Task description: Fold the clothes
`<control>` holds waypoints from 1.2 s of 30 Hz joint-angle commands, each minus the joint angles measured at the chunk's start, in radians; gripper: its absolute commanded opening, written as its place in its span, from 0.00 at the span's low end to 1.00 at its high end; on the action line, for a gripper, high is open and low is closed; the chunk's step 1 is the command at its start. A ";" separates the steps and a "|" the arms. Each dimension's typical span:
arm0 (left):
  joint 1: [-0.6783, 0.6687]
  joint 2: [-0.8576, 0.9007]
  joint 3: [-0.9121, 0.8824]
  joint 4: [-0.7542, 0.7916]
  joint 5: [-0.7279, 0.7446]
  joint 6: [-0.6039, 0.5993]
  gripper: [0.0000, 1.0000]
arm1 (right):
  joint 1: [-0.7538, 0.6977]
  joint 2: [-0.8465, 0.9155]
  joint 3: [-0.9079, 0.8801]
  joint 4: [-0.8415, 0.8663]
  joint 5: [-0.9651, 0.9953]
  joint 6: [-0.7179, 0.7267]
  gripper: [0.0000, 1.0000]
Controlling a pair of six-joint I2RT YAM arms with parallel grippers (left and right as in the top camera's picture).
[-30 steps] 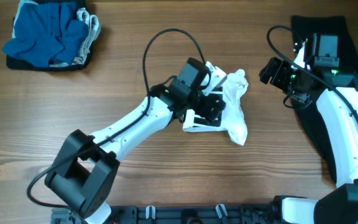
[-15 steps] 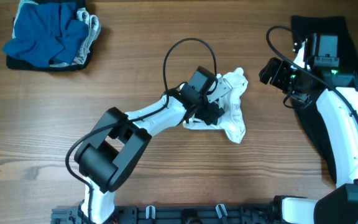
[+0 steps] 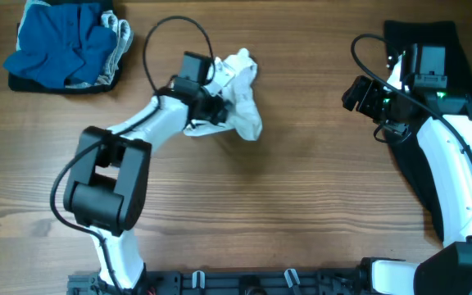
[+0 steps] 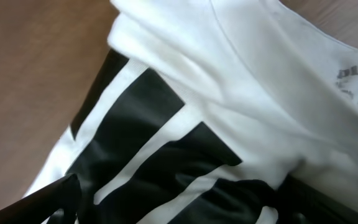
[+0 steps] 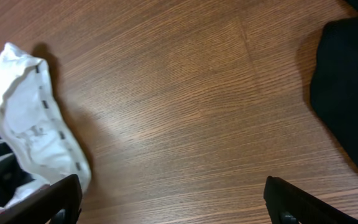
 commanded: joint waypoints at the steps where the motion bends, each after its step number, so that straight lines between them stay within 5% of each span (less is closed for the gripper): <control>1: 0.054 0.045 -0.035 0.006 -0.189 0.239 1.00 | -0.003 -0.007 0.008 0.011 0.010 -0.013 0.95; 5: 0.031 0.008 -0.034 0.056 -0.196 0.201 1.00 | -0.003 0.006 0.008 0.015 0.010 -0.013 0.94; 9: -0.004 -0.127 -0.027 0.062 -0.193 -0.083 1.00 | -0.003 0.027 0.008 0.014 0.006 -0.014 0.94; 14: -0.016 -0.268 -0.027 -0.149 -0.076 -0.481 1.00 | -0.003 0.040 0.008 0.013 0.005 -0.013 0.94; 20: 0.026 -0.227 -0.037 -0.370 -0.060 -0.698 1.00 | -0.003 0.042 0.008 0.018 0.005 -0.014 0.95; 23: 0.040 -0.187 -0.037 -0.368 -0.022 -0.698 0.78 | -0.003 0.042 0.008 0.026 0.004 -0.014 0.94; 28: 0.054 -0.125 -0.037 -0.304 -0.022 -0.700 0.57 | -0.003 0.042 0.008 0.027 -0.002 -0.014 0.94; 32: 0.056 -0.114 -0.037 -0.285 -0.023 -0.721 0.18 | -0.003 0.042 0.008 0.028 -0.002 -0.014 0.95; 36: 0.060 -0.090 -0.037 -0.319 -0.047 -0.721 0.08 | -0.003 0.042 0.008 0.038 -0.002 -0.014 0.94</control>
